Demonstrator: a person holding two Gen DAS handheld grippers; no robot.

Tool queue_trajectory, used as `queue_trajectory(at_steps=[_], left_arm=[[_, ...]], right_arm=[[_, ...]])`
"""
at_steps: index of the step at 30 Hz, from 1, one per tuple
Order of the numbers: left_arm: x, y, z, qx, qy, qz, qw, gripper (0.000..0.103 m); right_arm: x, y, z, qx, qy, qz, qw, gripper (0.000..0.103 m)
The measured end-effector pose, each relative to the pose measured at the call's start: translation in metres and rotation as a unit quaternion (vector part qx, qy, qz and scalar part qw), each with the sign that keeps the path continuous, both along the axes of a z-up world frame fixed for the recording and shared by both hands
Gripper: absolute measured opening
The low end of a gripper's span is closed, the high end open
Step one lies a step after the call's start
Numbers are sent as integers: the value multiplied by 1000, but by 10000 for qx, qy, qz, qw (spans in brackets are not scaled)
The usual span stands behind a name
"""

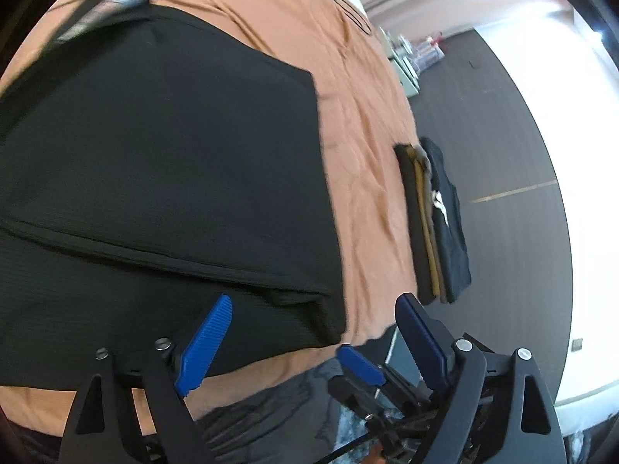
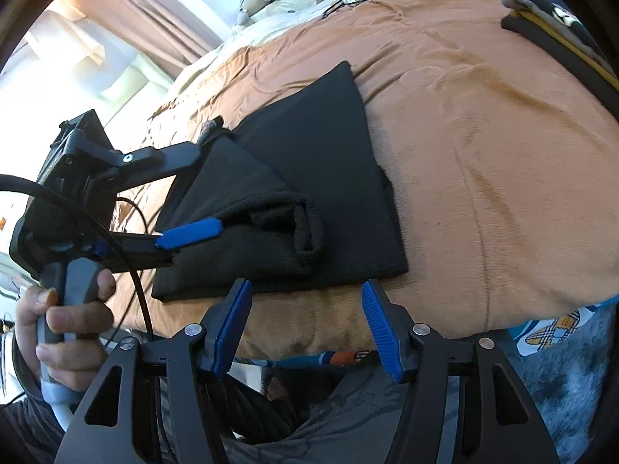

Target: Fold small clothes

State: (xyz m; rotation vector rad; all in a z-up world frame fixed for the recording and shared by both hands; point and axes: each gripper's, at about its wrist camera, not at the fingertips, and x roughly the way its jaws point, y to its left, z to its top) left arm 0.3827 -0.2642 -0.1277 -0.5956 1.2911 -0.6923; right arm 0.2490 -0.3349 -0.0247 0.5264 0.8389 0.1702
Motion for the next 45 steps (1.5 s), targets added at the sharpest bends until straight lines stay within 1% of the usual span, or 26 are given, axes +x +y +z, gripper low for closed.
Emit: queue_trajectory(at_steps=[1,5,11,13,14,15,16,18,19,20,21,22,24,25,26,28,29,30,36,41,43,45], left_arm=[[1,11,0,75,-9,109,9999,88],[6,47,-5,139,56,437,9989,88],[11,94,-14,260,175,1017,9943,88],[15,102,-23,191,296,1188,9923,88],[16,104,-25,151,327,1231,9917,88],[19,106,-29,128,338,1296,9909,88],[21,108,-31,138,317,1353,9902,88],[25,115,-35,127,270,1523,9879,84],[27,116,-36,123,231,1592,9869,82],[29,118,-35,135,183,1673,9856,78],[32,119,-35,163,166,1724,9848,68],[34,122,-34,139,162,1778,9838,62],[40,126,-32,99,182,1883,9819,29],[42,127,-30,100,169,1897,9817,22],[45,128,-26,72,120,1905,9816,13],[50,127,-12,52,-98,1904,9816,11],[53,123,-6,53,-190,1880,9820,7],[57,119,1,37,-287,1831,9827,6],[85,84,40,-4,-777,1443,9865,4],[111,45,74,-20,-1163,848,9896,4],[121,23,83,44,-1280,592,9900,4],[128,7,86,130,-1342,437,9899,4]], right_arm=[[1,2,0,-31,-2,11,10000,57],[10,8,2,-84,7,19,10000,57],[22,12,2,-229,33,0,9997,57],[26,13,-1,-319,124,-73,9994,50],[27,12,-2,-312,163,-101,9993,40],[29,11,-2,-302,195,-127,9993,32],[29,11,-3,-317,206,-154,9992,28],[30,8,-4,-332,218,-199,9990,9],[30,7,-4,-332,219,-219,9990,7],[30,6,-3,-346,210,-246,9989,5],[28,5,-1,-335,173,-255,9990,5],[26,4,0,-307,125,-246,9991,4],[20,1,3,-291,28,-239,9993,4],[19,0,4,-282,1,-241,9993,4],[17,-1,4,-286,-22,-256,9993,4],[14,-4,4,-253,-51,-275,9993,4],[13,-4,3,-225,-52,-283,9993,4],[12,-5,2,-204,-48,-291,9994,4],[7,-7,1,-77,-61,-312,9995,4],[3,-13,0,85,-85,-352,9993,4],[2,-16,-1,122,-97,-387,9991,4],[2,-18,-2,167,-102,-402,9990,4]])
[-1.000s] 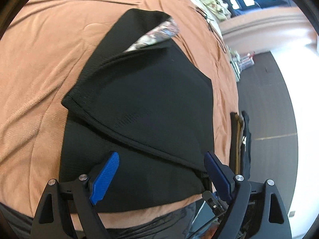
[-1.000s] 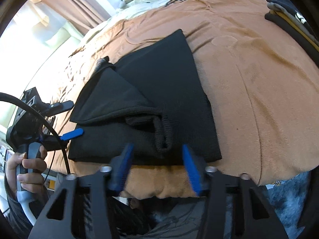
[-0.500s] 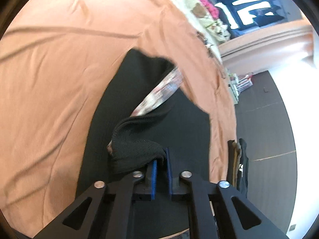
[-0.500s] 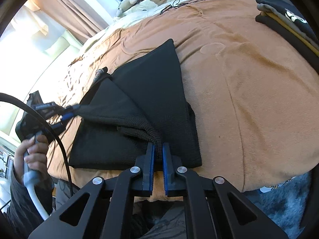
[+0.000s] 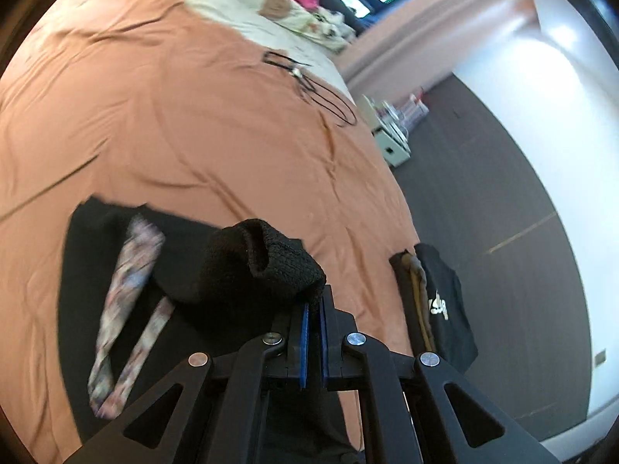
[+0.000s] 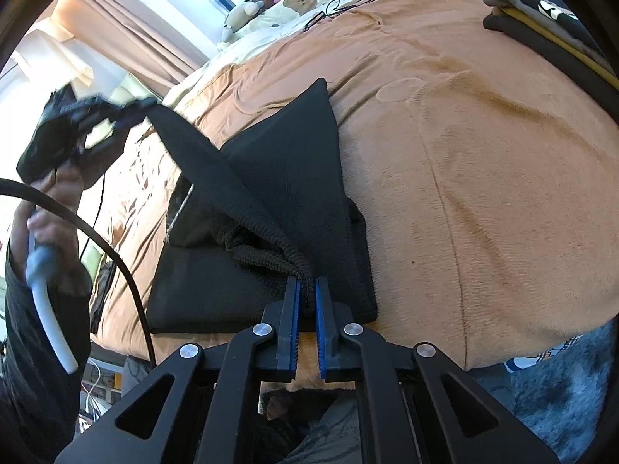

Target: Fold small clothes

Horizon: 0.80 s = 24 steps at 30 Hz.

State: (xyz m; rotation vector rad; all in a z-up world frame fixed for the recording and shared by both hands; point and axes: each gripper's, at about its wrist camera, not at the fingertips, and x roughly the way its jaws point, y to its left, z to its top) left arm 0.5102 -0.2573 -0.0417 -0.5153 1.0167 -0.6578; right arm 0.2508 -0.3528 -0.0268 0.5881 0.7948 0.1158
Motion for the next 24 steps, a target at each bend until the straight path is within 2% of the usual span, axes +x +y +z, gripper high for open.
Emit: queue_trajectory(at_steps=[6,13,24], left_arm=[[30,-53,-13,447,-46,-477,9979,4],[55,-87,-36,846,29,-833,9929,4],[80,-134,-75,1189,200,-1181,9857,4]], right_arm=[[-5,-2,-2,138,-19,-50,9999,4],[-7,-5,-2,239,-20,-78,9997,4],[-5,-9,-8,344,71,-171,9992,4]])
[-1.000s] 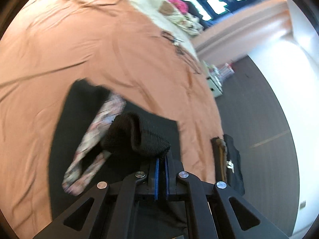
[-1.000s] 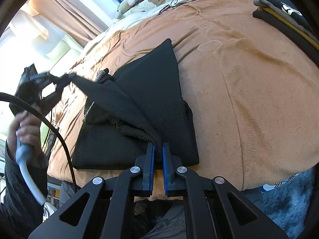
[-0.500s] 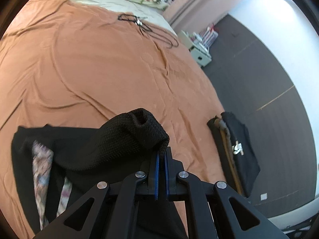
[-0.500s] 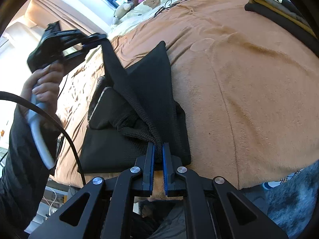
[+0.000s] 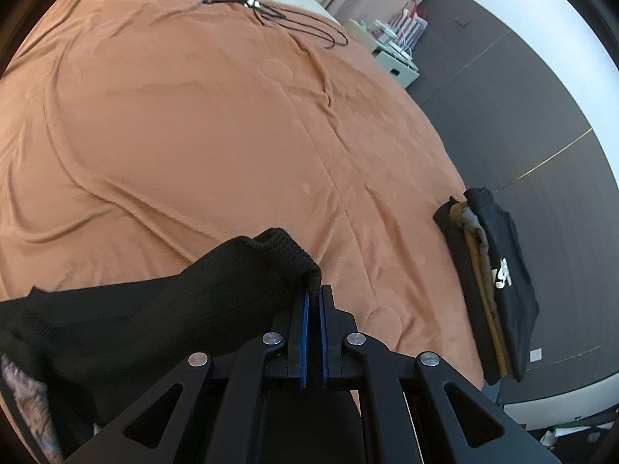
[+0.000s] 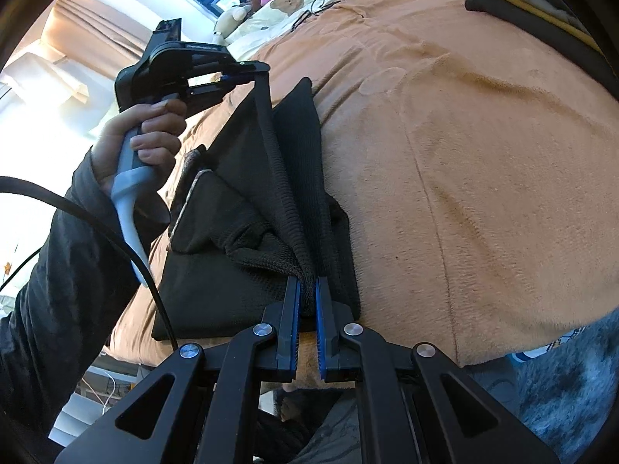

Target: Fold small clothes

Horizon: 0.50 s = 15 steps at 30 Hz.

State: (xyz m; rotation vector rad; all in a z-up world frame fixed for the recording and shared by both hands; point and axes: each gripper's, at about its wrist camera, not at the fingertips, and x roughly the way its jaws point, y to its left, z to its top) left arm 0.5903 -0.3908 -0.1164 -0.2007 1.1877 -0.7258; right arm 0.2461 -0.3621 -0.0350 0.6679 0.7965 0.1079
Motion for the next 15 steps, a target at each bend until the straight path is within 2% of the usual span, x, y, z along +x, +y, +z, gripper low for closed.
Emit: queue_trajectory(at_steps=[5,7,9,12,15], left_arm=[[8,-3,-4,125,146,39,9998,11],[8,9,3,73,114,124,9998,22],[7,23,12,103,3,244,9996,44],[3,48,24,177,-172,386,9990,58],[-4,78,29,311,-208,568,9977,62]], right_arm=[[0,-1,-2,5,51,-51,10000,4],[-2,1,-1,-34,59,-60,10000,4],[-3,2,0,-72,67,-86,9999,4],[-6,3,2,-106,60,-112,9999,4],[-8,4,4,-140,56,-166,9997,4]])
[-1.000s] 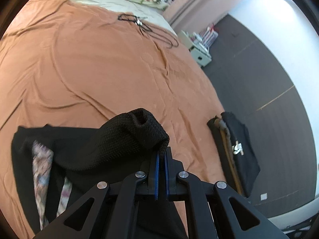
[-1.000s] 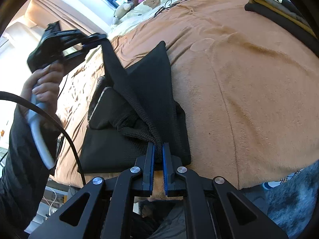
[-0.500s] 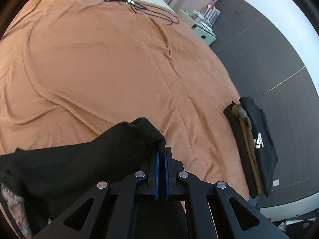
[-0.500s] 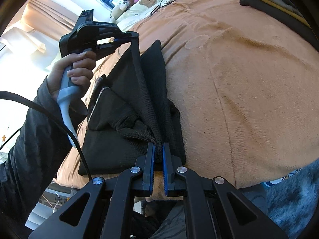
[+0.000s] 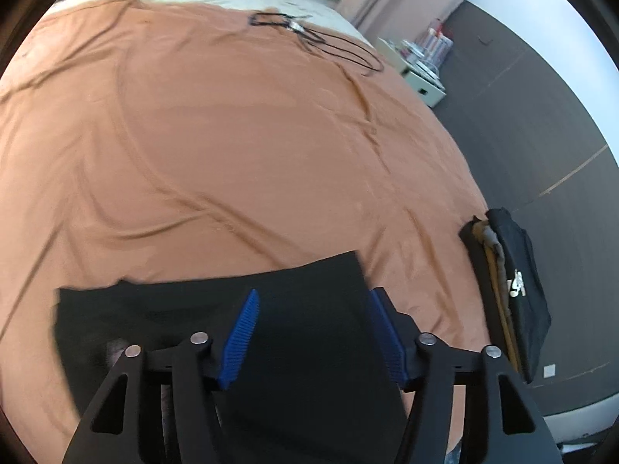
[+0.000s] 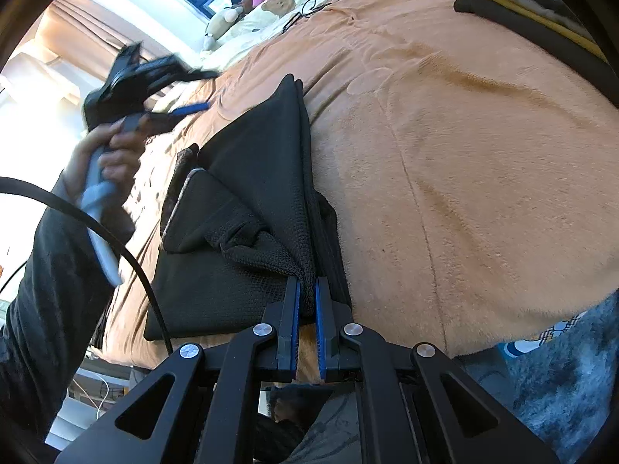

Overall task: Fold small clothes
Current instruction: 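Fold the gripped edge with the left tool over the shirt, then open the left tool to release the folded edge onto the shirt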

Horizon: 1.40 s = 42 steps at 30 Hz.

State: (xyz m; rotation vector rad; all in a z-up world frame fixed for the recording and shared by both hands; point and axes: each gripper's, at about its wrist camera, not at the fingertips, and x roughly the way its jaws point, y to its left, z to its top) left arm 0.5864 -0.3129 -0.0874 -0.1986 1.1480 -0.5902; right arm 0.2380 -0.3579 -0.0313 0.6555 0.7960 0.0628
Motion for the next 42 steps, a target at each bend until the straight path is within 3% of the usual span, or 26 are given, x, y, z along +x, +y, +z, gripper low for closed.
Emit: queue_trajectory(at_steps=[6,15,26,31,32,34,36,38,42], left_arm=[[-22,59,-4,286,54,330,9990,77],[-60,109,-31,356,402,473,9974,77],[-101,124,-56,-47,638,202,9977,77],[-114,123,-70,-22,816,96,9966,75],[-117,122,-73,-19,830,59,9965,71],[-121,120,-76,1,855,16,9963,53],[-120,120,-77,48,882,29,9961,21],[-116,119,-73,-141,942,-9,9955,10],[-109,110,-54,-362,775,-63,9963,9]], right_arm=[[-2,-1,1,-76,-1,-61,10000,4],[-2,1,2,-131,28,-78,9999,4],[-1,0,3,-187,31,-49,9998,4],[-1,-1,2,-162,27,-46,9999,4],[-1,-1,1,-162,29,-44,9999,4],[-1,-2,1,-170,37,-37,9998,4],[-1,-2,-1,-197,54,-28,9998,4],[-1,-2,-1,-181,49,-28,9998,4],[-1,-1,-1,-208,44,14,9998,4]])
